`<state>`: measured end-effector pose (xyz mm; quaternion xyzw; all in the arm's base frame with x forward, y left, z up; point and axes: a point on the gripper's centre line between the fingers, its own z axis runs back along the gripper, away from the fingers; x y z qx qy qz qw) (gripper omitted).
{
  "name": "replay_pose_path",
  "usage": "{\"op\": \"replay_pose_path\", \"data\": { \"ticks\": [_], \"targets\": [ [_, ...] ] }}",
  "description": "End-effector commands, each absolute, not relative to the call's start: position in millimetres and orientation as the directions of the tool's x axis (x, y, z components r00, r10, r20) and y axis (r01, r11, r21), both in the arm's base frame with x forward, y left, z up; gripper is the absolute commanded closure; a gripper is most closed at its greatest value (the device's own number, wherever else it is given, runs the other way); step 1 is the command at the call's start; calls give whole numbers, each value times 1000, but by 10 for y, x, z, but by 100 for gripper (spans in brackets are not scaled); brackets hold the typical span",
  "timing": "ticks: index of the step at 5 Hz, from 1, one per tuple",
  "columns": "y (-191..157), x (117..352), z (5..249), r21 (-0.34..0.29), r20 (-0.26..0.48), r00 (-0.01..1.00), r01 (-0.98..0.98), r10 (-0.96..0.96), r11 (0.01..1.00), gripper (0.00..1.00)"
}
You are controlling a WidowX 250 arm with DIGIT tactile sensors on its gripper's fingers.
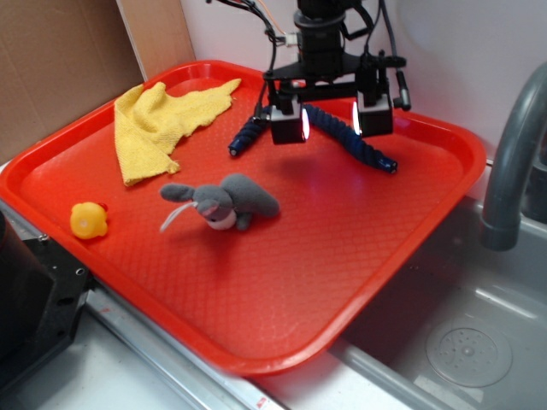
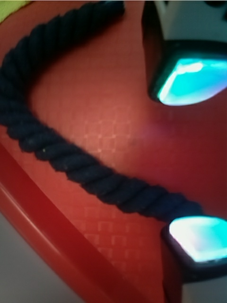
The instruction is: Grab the blue rope.
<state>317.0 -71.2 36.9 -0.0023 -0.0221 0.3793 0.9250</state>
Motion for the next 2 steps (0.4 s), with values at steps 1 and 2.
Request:
{"op": "replay_pose_path", "data": {
  "ticks": [1,2],
  "targets": [
    [-671,3345,239,4,37,729,-684,684,729,0],
    [-612,3143,117,-2,-21,715,-699,699,715,100]
  ]
}}
